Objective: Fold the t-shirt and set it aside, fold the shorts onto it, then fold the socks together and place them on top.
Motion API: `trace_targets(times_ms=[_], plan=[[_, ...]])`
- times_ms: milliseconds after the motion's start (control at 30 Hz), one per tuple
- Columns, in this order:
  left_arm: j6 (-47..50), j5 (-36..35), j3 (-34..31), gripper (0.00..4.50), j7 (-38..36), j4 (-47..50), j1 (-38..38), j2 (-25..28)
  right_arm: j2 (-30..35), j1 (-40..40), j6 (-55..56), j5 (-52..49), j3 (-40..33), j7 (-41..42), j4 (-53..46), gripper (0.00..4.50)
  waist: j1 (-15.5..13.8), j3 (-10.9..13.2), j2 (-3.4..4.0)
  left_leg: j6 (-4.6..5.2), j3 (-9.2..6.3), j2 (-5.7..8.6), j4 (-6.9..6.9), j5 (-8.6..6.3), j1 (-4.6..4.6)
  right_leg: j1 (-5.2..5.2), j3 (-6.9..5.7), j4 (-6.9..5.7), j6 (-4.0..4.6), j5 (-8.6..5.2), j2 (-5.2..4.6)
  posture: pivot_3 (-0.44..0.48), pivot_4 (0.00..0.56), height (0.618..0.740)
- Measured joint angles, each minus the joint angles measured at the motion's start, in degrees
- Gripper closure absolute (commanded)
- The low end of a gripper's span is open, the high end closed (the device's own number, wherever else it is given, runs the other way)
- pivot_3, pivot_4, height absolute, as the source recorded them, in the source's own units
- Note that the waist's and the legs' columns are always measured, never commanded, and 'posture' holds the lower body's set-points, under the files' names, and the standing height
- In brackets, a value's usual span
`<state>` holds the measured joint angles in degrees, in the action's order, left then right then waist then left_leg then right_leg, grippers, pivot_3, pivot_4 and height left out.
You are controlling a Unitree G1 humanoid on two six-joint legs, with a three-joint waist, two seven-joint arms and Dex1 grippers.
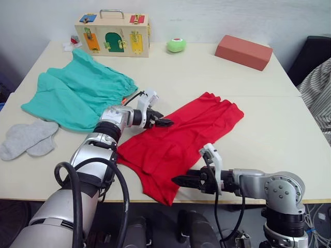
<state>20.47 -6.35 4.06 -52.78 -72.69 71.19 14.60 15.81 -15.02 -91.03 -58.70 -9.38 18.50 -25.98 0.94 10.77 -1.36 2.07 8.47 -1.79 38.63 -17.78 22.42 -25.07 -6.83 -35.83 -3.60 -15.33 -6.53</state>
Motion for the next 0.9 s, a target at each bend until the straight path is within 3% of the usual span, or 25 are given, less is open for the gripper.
trace_targets(times_ms=[300,367,600,733,900], plan=[[-1.3,2.4,-1.7,3.94,1.9,-0.7,-0.5,-1.0,-2.2,1.3,-1.0,-2.0,0.0,-4.3,0.3,4.45,0.0,0.0,-0.02,0.02,0.01,0.02,0.02,-0.01,0.12,-0.09,0.00,-0.01,0.00,0.00,0.01,0.000,0.150,0.740],[-1.7,2.4,-2.2,4.45,1.9,-0.7,-1.1,-1.2,-2.3,1.3,-1.2,-2.3,-0.1,-4.4,-0.2,4.50,0.1,0.0,-0.04,0.04,0.01,0.02,0.07,-0.02,0.12,-0.08,0.00,0.00,0.00,0.00,-0.01,0.000,0.150,0.740],[-1.8,1.4,-6.1,4.45,2.6,0.1,-3.1,-1.1,-1.6,0.7,-1.2,-2.1,-1.5,-4.5,0.3,4.50,0.2,0.0,-0.04,0.06,0.01,0.04,0.10,-0.03,0.12,-0.08,0.02,-0.03,-0.01,0.01,-0.04,0.000,0.150,0.740],[-0.6,-0.1,-7.9,4.45,2.5,3.6,-6.0,-0.2,3.4,0.6,-1.2,-2.2,-2.7,-2.9,0.8,4.50,0.5,0.0,-0.04,0.06,0.01,0.03,0.09,-0.03,0.12,-0.09,0.04,-0.03,-0.01,0.01,-0.04,0.000,0.150,0.740],[4.2,-4.0,-12.0,4.45,7.3,18.5,-15.3,0.4,12.8,-0.6,-0.9,-3.2,-2.9,3.8,3.4,4.50,0.9,0.0,-0.03,0.03,0.12,0.01,-0.05,-0.02,0.00,-0.11,0.18,-0.05,-0.01,0.01,-0.01,0.000,0.150,0.740]])
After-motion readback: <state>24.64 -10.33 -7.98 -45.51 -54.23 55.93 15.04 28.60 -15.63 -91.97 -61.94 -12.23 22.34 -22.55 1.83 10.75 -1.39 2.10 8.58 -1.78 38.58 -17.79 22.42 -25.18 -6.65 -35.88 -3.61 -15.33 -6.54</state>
